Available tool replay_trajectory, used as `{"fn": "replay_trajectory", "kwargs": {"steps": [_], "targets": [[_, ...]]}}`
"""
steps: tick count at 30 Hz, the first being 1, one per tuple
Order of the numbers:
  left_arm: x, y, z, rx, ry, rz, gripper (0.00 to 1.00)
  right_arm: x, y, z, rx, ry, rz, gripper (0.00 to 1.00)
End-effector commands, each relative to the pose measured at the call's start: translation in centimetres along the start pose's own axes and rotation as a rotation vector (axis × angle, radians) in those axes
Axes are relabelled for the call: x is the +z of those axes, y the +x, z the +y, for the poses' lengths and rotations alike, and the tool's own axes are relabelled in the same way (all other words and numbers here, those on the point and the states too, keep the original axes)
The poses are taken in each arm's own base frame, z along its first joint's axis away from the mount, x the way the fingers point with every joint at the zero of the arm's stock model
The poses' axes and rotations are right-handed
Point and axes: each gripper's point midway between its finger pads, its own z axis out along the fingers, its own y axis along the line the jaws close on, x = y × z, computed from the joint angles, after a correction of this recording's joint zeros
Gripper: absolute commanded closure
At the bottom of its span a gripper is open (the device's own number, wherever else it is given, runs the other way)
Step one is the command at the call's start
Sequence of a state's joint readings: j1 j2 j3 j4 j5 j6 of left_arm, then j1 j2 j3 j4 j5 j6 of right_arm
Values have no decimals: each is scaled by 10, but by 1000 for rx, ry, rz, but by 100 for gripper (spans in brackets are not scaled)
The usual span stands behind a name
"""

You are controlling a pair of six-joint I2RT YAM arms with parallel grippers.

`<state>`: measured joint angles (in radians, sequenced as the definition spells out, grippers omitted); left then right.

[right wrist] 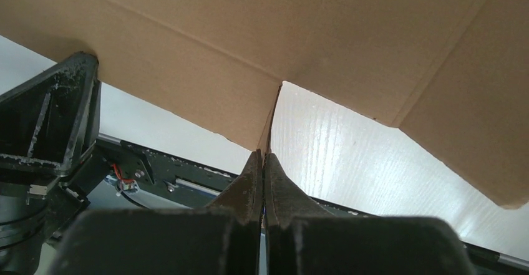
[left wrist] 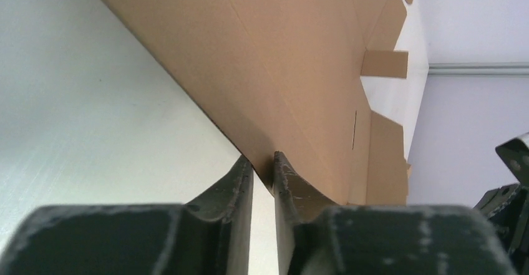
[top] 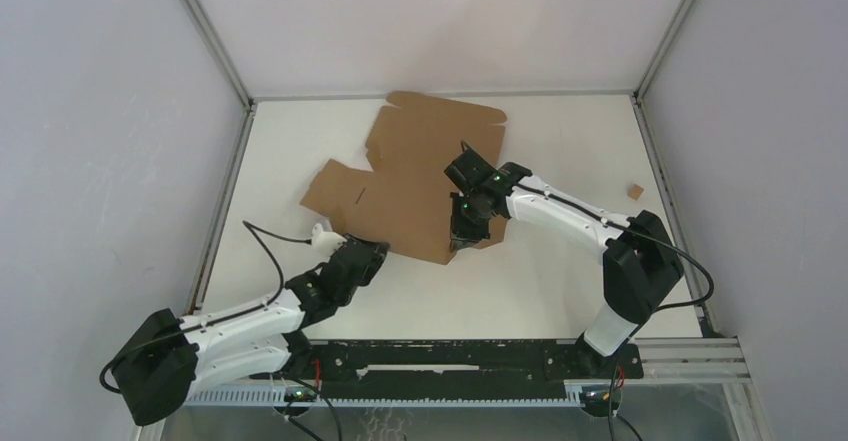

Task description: Fold the paper box

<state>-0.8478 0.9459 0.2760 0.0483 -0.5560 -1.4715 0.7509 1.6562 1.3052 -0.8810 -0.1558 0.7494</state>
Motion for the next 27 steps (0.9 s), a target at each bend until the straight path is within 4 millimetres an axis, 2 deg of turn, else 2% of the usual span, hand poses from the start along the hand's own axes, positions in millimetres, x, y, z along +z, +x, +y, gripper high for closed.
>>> {"fn": "replay_trajectory", "kwargs": {"steps": [1, 4, 12, 13, 15, 17, 20, 24, 27], "targets": [[4, -11, -35, 10, 46, -29, 87, -19, 7, 24, -45, -107, -27, 100], [10, -10, -35, 56, 21, -10, 100, -16, 13, 26, -57, -115, -18, 100], [12, -15, -39, 194, -29, 1, 100, -16, 24, 33, -89, -143, -2, 100], [11, -17, -41, 210, -32, 0, 100, -19, 23, 33, -91, -151, -9, 96], [9, -22, -44, 247, -37, 2, 100, -28, 19, 34, -91, -172, -26, 77], [6, -27, -47, 290, -40, 5, 100, -41, 14, 33, -94, -206, -43, 70], [1, -35, -51, 341, -46, 23, 100, -63, 5, 29, -96, -262, -68, 54], [-4, -47, -55, 416, -66, 62, 100, -100, -12, 21, -120, -291, -126, 49], [-11, -57, -60, 496, -92, 90, 100, -116, -29, 7, -131, -263, -168, 49]]}}
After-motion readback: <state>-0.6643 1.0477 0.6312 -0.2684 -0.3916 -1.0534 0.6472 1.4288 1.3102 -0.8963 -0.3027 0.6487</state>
